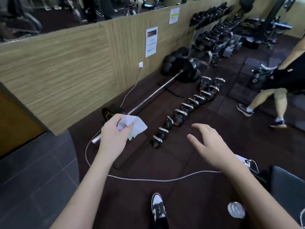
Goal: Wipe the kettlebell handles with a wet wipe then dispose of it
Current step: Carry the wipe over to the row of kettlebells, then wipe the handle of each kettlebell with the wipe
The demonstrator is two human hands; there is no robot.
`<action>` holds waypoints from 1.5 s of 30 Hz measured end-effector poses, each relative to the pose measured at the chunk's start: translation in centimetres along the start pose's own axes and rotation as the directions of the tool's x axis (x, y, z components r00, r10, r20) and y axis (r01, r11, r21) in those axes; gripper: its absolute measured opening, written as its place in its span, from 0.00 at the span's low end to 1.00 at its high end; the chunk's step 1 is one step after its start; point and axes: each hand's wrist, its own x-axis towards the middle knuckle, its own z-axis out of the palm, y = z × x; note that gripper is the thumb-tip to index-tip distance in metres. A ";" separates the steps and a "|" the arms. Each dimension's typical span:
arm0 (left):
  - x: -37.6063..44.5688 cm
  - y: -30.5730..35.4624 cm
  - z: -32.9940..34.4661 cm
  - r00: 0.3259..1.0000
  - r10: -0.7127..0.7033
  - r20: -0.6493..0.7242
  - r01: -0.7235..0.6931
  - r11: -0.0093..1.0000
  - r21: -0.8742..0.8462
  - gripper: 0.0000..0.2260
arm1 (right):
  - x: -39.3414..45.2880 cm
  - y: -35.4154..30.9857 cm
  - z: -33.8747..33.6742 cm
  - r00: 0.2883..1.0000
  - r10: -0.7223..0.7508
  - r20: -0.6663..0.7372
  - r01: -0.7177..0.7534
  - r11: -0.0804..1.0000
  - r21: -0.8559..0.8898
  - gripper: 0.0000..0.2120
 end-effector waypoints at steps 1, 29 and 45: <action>1.9 -0.1 1.6 1.000 -0.011 0.000 0.011 1.000 -0.002 0.02 | 2.6 1.1 -0.1 1.000 -0.019 0.006 0.019 1.000 0.003 0.21; 34.8 -12.4 45.1 0.553 -0.552 -0.623 0.653 0.752 -0.087 0.06 | 66.7 26.6 17.0 0.481 -0.502 0.719 0.507 0.828 0.239 0.22; 37.3 -42.6 63.6 0.482 -0.528 -0.699 0.699 0.713 -0.056 0.20 | 70.1 42.3 52.8 0.269 -0.400 0.876 0.393 0.876 0.279 0.22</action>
